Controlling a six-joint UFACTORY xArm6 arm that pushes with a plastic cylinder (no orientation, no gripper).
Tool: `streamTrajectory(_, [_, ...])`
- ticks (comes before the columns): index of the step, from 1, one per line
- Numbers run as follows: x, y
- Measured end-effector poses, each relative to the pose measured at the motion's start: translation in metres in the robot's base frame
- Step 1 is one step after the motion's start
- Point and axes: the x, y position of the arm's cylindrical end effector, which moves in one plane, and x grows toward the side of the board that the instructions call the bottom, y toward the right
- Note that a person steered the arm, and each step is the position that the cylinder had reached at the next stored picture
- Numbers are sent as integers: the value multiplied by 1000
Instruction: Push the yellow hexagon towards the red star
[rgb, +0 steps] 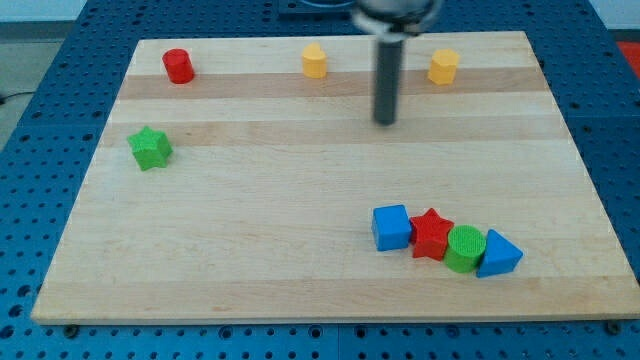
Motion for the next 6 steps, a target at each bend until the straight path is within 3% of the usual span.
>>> streamTrajectory(1, [-12, 112])
streamTrajectory(2, [-27, 138])
streamTrajectory(4, [-90, 137])
streamTrajectory(5, [-101, 84])
streamTrajectory(6, [-80, 46])
